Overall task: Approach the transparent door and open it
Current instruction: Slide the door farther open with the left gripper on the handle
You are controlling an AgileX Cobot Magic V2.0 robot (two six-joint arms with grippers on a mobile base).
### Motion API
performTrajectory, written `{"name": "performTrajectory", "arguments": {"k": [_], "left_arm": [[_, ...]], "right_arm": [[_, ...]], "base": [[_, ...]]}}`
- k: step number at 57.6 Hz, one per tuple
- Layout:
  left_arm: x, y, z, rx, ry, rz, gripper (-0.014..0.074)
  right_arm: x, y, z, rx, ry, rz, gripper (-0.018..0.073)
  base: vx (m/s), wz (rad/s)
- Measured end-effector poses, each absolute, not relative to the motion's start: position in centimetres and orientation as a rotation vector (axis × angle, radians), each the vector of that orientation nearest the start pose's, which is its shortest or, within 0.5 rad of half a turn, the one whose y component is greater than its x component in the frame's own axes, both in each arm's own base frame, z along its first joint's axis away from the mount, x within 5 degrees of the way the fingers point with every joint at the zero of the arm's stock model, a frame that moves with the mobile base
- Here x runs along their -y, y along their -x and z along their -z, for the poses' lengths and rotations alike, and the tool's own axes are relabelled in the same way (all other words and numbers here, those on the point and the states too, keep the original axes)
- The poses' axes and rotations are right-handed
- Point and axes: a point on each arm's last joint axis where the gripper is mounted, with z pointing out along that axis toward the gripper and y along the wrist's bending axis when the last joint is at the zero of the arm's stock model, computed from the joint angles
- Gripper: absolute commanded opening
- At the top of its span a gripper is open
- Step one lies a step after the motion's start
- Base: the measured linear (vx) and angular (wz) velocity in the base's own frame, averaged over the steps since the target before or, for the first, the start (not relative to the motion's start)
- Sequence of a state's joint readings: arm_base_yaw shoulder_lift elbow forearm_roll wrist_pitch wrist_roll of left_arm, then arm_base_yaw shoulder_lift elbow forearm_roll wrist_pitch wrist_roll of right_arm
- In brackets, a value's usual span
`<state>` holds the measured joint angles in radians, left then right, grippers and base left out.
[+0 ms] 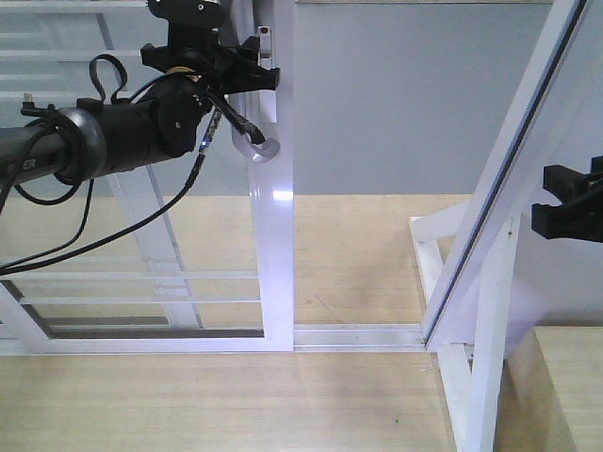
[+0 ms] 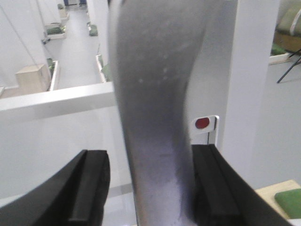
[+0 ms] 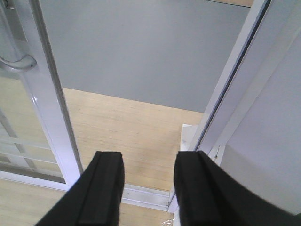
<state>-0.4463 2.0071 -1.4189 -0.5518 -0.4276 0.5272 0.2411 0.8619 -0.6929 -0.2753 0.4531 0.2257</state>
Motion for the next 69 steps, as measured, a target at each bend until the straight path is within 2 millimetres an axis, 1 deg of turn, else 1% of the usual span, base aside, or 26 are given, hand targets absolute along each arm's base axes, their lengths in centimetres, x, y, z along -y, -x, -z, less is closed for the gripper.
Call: {"name": "performTrajectory", "arguments": {"k": [7, 20, 25, 30, 47, 69], "left_arm": [[18.2, -43.3, -25.3, -1.710, -0.215, 0.086, 0.0461], [16.9, -43.2, -25.6, -1.754, -0.124, -0.002, 0.0461], [16.2, -43.3, -25.6, -1.758, -0.096, -0.058, 0.0461], [15.4, -43.5, -25.6, -1.770, -0.069, -0.075, 0.0460], [11.8, -44.4, -26.2, -1.834, -0.038, -0.031, 0.0460], [7.1, -44.5, -28.0, -1.879, -0.027, 0.040, 0.0460]], "right_arm": [[-3.1, -17.3, -31.9, -2.074, 0.212, 0.005, 0.0344], [-3.1, -17.3, -31.9, -2.073, 0.214, 0.008, 0.0344], [-3.1, -17.3, -31.9, -2.073, 0.214, 0.008, 0.0344], [-3.1, -17.3, -31.9, -2.073, 0.214, 0.008, 0.0344], [-3.1, -17.3, -31.9, -2.074, 0.214, 0.010, 0.0344], [-3.1, -17.3, -31.9, -2.074, 0.214, 0.010, 0.0344]], "base": [[0.00, 0.00], [0.00, 0.00], [0.00, 0.00], [0.00, 0.00], [0.00, 0.00], [0.00, 0.00]]}}
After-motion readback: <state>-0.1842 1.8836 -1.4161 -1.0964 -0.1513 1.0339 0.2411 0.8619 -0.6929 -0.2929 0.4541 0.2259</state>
